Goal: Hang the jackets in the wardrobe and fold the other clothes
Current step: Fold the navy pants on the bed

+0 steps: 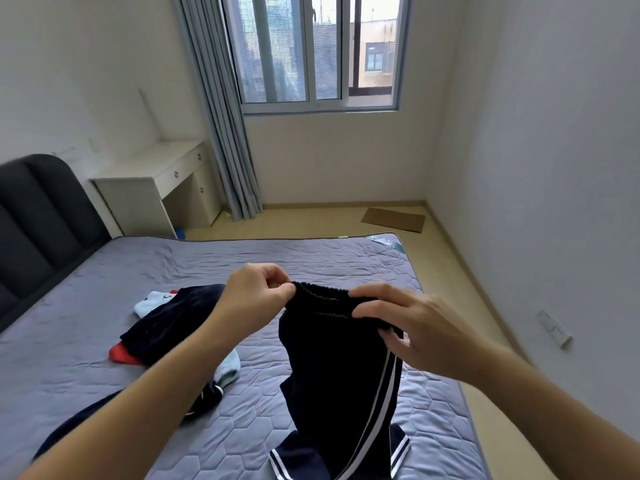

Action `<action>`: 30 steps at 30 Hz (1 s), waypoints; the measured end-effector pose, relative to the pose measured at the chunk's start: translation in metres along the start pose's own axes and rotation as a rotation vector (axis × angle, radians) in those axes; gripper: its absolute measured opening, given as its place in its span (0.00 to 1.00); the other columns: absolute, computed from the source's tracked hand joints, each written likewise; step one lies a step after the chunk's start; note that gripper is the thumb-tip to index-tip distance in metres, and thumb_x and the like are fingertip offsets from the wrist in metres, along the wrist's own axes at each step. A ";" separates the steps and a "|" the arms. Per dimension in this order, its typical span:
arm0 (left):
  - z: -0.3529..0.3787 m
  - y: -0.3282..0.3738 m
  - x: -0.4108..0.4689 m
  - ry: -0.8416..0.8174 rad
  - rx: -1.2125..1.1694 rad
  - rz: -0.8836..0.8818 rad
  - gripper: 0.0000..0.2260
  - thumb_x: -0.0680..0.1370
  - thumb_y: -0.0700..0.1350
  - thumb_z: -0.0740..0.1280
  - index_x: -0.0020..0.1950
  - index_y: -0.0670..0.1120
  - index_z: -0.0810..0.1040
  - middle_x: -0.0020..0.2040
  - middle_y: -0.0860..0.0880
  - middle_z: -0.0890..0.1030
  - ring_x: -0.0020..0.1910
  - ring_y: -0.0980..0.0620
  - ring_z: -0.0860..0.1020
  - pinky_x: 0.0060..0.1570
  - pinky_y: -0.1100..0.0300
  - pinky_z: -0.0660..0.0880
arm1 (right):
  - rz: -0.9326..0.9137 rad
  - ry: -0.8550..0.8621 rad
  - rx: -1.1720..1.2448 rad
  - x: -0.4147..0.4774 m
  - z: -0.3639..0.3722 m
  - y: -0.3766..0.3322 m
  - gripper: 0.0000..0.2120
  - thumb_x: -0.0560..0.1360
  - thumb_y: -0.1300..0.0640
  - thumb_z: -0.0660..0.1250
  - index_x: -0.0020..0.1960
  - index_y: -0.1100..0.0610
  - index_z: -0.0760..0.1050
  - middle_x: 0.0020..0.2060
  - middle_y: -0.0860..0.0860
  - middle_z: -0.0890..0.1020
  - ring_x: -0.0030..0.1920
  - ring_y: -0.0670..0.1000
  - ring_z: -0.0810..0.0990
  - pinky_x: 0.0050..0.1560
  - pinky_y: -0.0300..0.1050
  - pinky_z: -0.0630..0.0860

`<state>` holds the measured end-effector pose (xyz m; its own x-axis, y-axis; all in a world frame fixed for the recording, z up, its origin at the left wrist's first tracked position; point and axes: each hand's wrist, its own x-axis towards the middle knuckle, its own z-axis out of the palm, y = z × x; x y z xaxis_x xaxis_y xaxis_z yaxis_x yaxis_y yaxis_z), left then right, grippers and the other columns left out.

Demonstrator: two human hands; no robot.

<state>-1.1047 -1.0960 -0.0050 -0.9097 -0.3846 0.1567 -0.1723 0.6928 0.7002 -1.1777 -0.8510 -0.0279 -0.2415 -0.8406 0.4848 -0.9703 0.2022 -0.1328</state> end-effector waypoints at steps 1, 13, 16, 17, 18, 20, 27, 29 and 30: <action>-0.003 0.000 0.002 -0.008 0.035 0.008 0.08 0.73 0.43 0.69 0.34 0.51 0.78 0.24 0.57 0.77 0.24 0.63 0.74 0.30 0.70 0.70 | -0.042 -0.034 -0.031 0.002 -0.004 -0.001 0.18 0.70 0.66 0.67 0.58 0.52 0.77 0.60 0.45 0.77 0.52 0.46 0.79 0.44 0.30 0.71; -0.021 -0.004 0.001 0.103 0.220 0.642 0.03 0.75 0.41 0.69 0.45 0.48 0.77 0.44 0.56 0.75 0.33 0.56 0.74 0.36 0.53 0.76 | -0.078 -0.184 -0.019 0.027 -0.033 0.001 0.11 0.74 0.63 0.65 0.54 0.51 0.72 0.48 0.50 0.74 0.34 0.47 0.68 0.33 0.44 0.74; -0.026 -0.006 -0.008 0.059 0.301 0.925 0.05 0.77 0.45 0.66 0.50 0.48 0.79 0.51 0.56 0.78 0.35 0.64 0.70 0.35 0.64 0.73 | -0.067 -0.170 0.036 0.030 -0.040 0.005 0.09 0.73 0.65 0.67 0.50 0.55 0.74 0.48 0.49 0.73 0.37 0.46 0.70 0.37 0.41 0.74; -0.027 -0.005 -0.009 0.028 0.350 0.999 0.06 0.76 0.46 0.66 0.51 0.48 0.80 0.52 0.55 0.79 0.37 0.64 0.71 0.35 0.65 0.73 | -0.068 -0.166 0.042 0.033 -0.043 0.006 0.08 0.73 0.65 0.67 0.50 0.55 0.74 0.48 0.49 0.73 0.38 0.47 0.71 0.38 0.41 0.75; -0.028 -0.003 -0.011 0.017 0.394 1.067 0.07 0.76 0.47 0.66 0.52 0.48 0.80 0.52 0.54 0.80 0.38 0.61 0.75 0.35 0.63 0.74 | -0.071 -0.162 0.044 0.035 -0.046 0.006 0.07 0.73 0.64 0.67 0.50 0.56 0.74 0.48 0.48 0.73 0.39 0.48 0.73 0.38 0.41 0.75; -0.029 0.002 -0.011 0.054 0.451 1.164 0.07 0.75 0.47 0.68 0.51 0.47 0.82 0.51 0.52 0.80 0.39 0.55 0.79 0.34 0.61 0.75 | -0.068 -0.149 0.065 0.041 -0.052 0.005 0.06 0.73 0.65 0.66 0.48 0.57 0.75 0.48 0.48 0.73 0.41 0.50 0.74 0.38 0.41 0.75; -0.052 0.020 0.003 0.026 0.395 1.041 0.16 0.71 0.53 0.73 0.54 0.50 0.75 0.46 0.65 0.73 0.31 0.61 0.70 0.29 0.69 0.68 | -0.041 -0.123 0.088 0.050 -0.083 0.000 0.07 0.72 0.64 0.67 0.48 0.55 0.74 0.48 0.48 0.72 0.42 0.53 0.76 0.35 0.43 0.76; -0.055 0.026 0.004 0.045 0.450 1.093 0.12 0.72 0.53 0.72 0.53 0.51 0.77 0.50 0.58 0.77 0.32 0.58 0.75 0.29 0.62 0.74 | -0.035 -0.105 0.067 0.051 -0.090 -0.002 0.06 0.72 0.65 0.67 0.47 0.56 0.74 0.48 0.48 0.73 0.42 0.53 0.77 0.35 0.43 0.77; -0.056 0.029 0.004 0.055 0.454 1.112 0.11 0.73 0.53 0.71 0.53 0.51 0.78 0.50 0.56 0.77 0.33 0.54 0.76 0.30 0.60 0.75 | -0.034 -0.098 0.058 0.051 -0.094 -0.003 0.06 0.72 0.65 0.68 0.47 0.57 0.75 0.48 0.49 0.73 0.42 0.53 0.77 0.35 0.43 0.77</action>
<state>-1.0916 -1.1120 0.0549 -0.6294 0.5417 0.5571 0.5690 0.8096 -0.1442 -1.1888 -0.8472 0.0782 -0.2032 -0.8921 0.4036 -0.9748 0.1455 -0.1692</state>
